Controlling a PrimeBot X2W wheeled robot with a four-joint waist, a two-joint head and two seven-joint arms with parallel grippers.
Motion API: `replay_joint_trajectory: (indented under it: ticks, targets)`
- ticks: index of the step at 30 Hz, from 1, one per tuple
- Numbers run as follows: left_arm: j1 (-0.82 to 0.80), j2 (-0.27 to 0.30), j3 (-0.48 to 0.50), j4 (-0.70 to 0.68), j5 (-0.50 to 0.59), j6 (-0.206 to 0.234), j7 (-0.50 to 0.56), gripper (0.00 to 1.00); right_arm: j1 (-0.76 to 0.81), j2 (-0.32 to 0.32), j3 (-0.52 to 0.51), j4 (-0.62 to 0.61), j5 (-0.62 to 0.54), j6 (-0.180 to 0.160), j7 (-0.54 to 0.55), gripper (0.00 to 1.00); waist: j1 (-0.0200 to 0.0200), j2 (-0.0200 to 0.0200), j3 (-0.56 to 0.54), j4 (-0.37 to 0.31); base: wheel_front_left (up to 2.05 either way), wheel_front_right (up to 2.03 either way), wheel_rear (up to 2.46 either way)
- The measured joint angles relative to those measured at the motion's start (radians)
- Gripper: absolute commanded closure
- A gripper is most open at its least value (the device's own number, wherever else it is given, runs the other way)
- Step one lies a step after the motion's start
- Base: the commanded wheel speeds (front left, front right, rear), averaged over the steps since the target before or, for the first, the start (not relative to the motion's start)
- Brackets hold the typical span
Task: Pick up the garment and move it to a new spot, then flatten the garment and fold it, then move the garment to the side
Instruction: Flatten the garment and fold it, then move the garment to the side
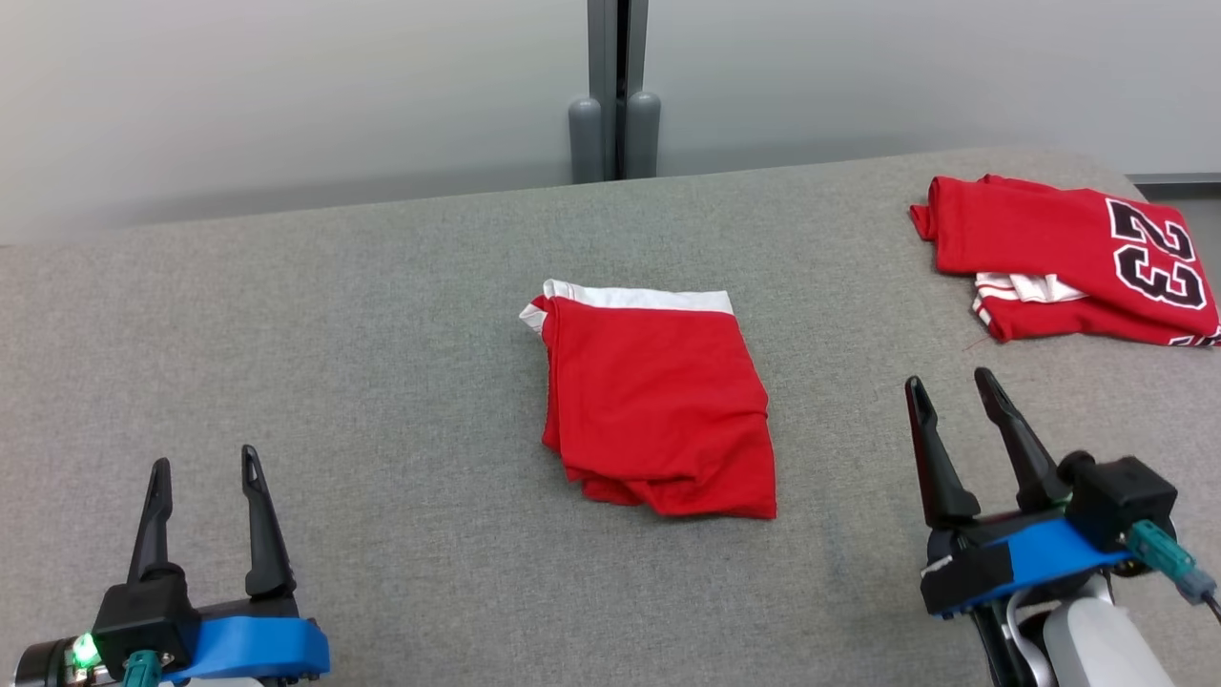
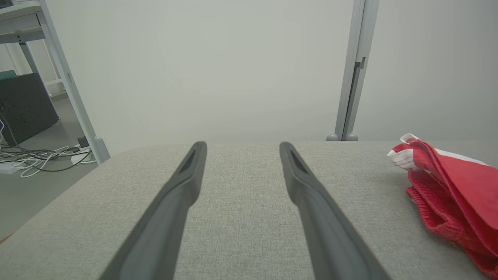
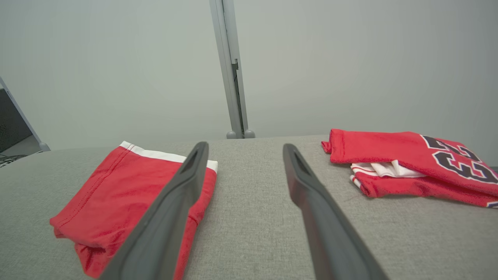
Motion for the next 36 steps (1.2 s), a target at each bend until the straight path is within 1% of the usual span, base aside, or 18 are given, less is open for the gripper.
replay_joint_trajectory:
  ticks: [9, 13, 17, 27, 36]
  targets:
    - [0.018, 0.007, -0.011, 0.015, 0.010, 0.002, 0.000, 0.00, 0.108, 0.037, -0.051, -0.041, -0.066, 0.000, 0.000, 0.00, 0.0001, 0.0000, -0.038, 0.011, 0.00, 0.00, 0.00]
    - [0.027, 0.007, -0.022, 0.015, 0.010, -0.002, 0.005, 0.00, 0.129, 0.055, -0.044, -0.040, -0.091, 0.000, 0.000, 0.00, 0.0000, 0.0000, -0.045, 0.023, 0.00, 0.00, 0.00]
    - [0.032, 0.021, -0.024, 0.014, 0.000, -0.013, 0.042, 0.00, 0.129, 0.064, -0.036, -0.040, -0.106, 0.000, 0.004, 0.00, 0.0002, 0.0000, -0.047, 0.037, 0.00, 0.00, 0.00]
    - [0.017, 0.025, -0.035, -0.070, -0.019, -0.018, 0.138, 0.00, 0.128, 0.074, -0.040, -0.061, -0.127, 0.000, 0.025, 0.00, 0.0001, 0.0000, -0.051, 0.061, 0.00, 0.00, 0.00]
    - [0.035, 0.024, -0.047, -0.134, -0.037, -0.017, 0.173, 0.00, 0.128, 0.077, -0.050, -0.089, -0.145, 0.000, 0.050, 0.00, 0.0001, 0.0000, -0.044, 0.062, 0.00, 0.00, 0.00]
